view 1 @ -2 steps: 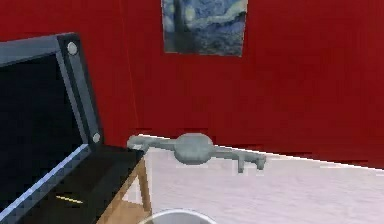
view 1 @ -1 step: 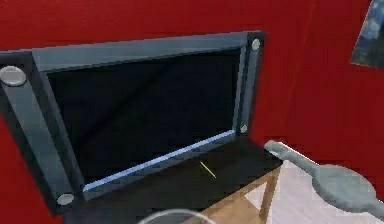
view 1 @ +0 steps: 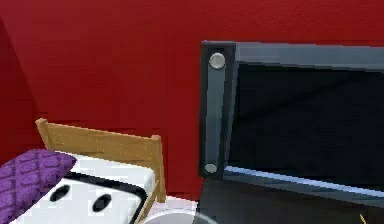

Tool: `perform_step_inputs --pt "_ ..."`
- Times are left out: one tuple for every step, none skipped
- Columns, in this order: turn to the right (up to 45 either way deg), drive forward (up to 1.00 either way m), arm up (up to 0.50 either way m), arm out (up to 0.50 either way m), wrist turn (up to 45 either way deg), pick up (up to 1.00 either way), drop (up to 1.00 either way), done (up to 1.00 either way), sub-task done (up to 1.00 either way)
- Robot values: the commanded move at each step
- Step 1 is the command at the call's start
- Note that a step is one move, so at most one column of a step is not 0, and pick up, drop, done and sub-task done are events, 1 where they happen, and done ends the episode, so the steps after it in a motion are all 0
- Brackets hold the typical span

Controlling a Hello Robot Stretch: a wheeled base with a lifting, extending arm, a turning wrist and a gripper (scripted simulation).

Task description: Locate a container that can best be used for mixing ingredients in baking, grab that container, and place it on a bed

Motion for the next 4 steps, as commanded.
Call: perform_step_inputs --pt "-15.0 0.00 0.00 0.00 0.0 0.00 0.00 0.00 0.00" --pt "45.0 0.00 0.00 0.00 0.0 0.00 0.00 0.00 0.00" --pt "45.0 0.00 0.00 0.00 0.0 0.00 0.00 0.00 0.00" --pt "45.0 0.00 0.00 0.00 0.0 0.00 0.00 0.00 0.00"
